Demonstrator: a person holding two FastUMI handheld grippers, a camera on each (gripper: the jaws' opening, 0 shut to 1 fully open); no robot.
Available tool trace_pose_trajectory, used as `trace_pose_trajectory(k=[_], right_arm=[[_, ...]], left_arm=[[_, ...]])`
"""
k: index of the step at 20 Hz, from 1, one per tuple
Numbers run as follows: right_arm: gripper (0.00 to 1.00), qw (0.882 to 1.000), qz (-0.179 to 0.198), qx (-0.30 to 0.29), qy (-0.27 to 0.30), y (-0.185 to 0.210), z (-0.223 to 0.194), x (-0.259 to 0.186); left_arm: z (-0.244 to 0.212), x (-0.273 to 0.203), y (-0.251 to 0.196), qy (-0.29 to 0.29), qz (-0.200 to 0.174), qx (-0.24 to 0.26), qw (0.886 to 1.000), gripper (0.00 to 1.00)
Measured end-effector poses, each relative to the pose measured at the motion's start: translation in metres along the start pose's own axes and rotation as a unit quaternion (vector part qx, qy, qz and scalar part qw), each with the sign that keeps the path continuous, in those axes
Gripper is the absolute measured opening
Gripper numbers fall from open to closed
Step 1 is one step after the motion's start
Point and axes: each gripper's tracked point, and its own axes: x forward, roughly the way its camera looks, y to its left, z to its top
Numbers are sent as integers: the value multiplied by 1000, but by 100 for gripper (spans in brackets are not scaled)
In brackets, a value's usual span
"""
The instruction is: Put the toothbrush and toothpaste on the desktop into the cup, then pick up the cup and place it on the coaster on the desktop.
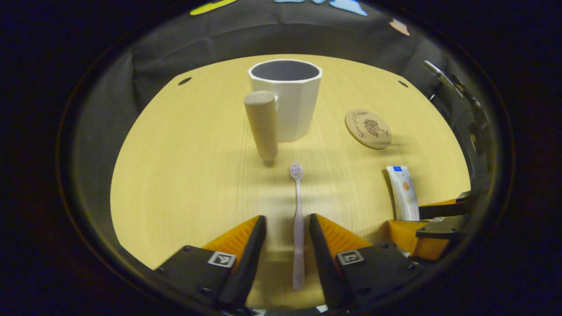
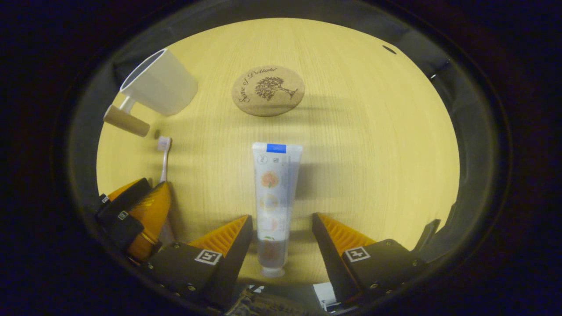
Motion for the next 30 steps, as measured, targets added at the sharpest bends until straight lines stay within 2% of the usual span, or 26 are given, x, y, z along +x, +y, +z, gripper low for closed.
trace_pose_trajectory(k=[1,3,4,6,7,8,9,10,11,14,18,23,25,30], right_arm=[[81,1000,0,-1,9,-1,2,0],[66,1000,-5,12,22,-7,2,1],[49,999,-8,31,21,-12,7,-4],[27,999,4,40,15,-14,6,-1],[27,999,2,46,6,-14,5,0],[14,999,3,45,3,-14,5,-2],[15,999,2,45,-8,-15,8,-4],[7,999,1,44,-7,-14,7,2],[7,999,1,45,-9,-14,5,-3],[7,998,14,61,-12,-14,6,-3],[7,996,34,85,-9,-14,5,-3],[7,996,36,82,-10,-15,5,-2],[7,996,37,81,-8,-15,5,-2],[7,996,40,79,-9,-15,6,-2]], left_arm=[[1,3,1,3,2,-6,1000,42],[3,4,1,17,2,-13,1000,25],[5,4,2,21,2,-8,1000,17],[2,6,1,23,7,-6,1000,17],[7,7,-1,21,7,-3,1000,13],[5,7,-1,27,7,1,1000,13],[8,6,0,25,5,7,1000,13],[8,6,0,23,3,9,1000,12],[8,5,0,22,1,8,1000,7],[4,4,-3,27,-16,-4,999,7],[-5,-11,3,36,-35,-65,997,7],[-6,-45,22,32,-42,-140,989,7],[-1,-60,25,23,-47,-161,985,7],[35,-104,37,-23,-53,-175,983,7]])
